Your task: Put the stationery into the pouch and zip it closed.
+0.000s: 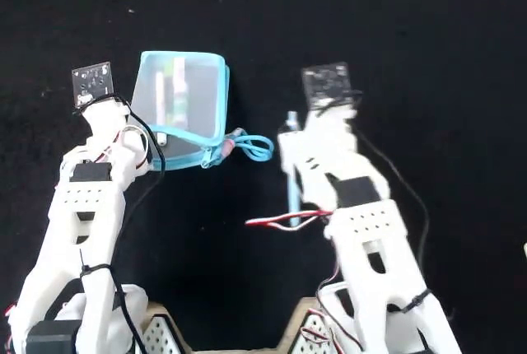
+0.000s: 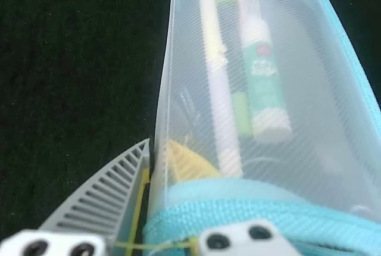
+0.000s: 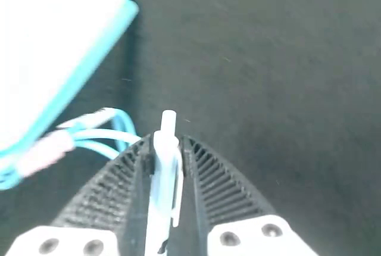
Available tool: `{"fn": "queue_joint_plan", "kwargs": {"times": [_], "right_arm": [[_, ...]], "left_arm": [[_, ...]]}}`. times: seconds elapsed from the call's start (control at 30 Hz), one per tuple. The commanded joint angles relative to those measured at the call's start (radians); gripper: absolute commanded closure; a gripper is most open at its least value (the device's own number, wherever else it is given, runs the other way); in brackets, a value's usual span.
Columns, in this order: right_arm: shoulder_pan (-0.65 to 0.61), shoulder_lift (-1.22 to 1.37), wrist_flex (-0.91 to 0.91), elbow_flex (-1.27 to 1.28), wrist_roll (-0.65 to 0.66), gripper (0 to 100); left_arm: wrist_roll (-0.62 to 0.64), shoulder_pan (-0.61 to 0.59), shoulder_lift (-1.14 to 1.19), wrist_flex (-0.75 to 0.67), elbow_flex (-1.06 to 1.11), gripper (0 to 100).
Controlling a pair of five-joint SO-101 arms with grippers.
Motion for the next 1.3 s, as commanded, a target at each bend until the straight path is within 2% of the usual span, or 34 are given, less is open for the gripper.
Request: {"fn": "queue_joint_plan", "kwargs": {"times": [0.0,0.27,0.47,0.53,0.67,0.9,1.13,1.27], "right_arm": [[-0.071,-0.021,-0.026,-0.091,-0.006,98.4],[-0.075,-0.065,0.009,-0.077,-0.008,98.7],[-0.071,-0.274,0.037,0.018,-0.008,98.7],[-0.075,-0.372,0.032,0.071,-0.044,98.7],[-0.071,-0.572,0.029,0.165,-0.210,98.7],[-0.083,-0.694,-0.032,0.282,-0.204,98.5],[-0.351,-0.702,-0.233,0.406,-0.196,98.6],[-0.446,-0.700,-0.354,0.440,-0.196,98.5]], "left_arm": [[0.009,-0.025,0.023,0.005,0.038,97],[-0.029,-0.022,0.023,0.000,0.038,97],[-0.032,-0.024,0.023,0.000,0.038,97],[-0.032,-0.024,0.023,-0.002,0.038,97],[-0.032,-0.019,0.023,-0.002,0.038,97],[-0.032,-0.019,0.023,-0.002,0.038,97],[-0.032,-0.019,0.023,-0.002,0.038,97],[-0.032,-0.019,0.023,-0.002,0.038,97]]}}
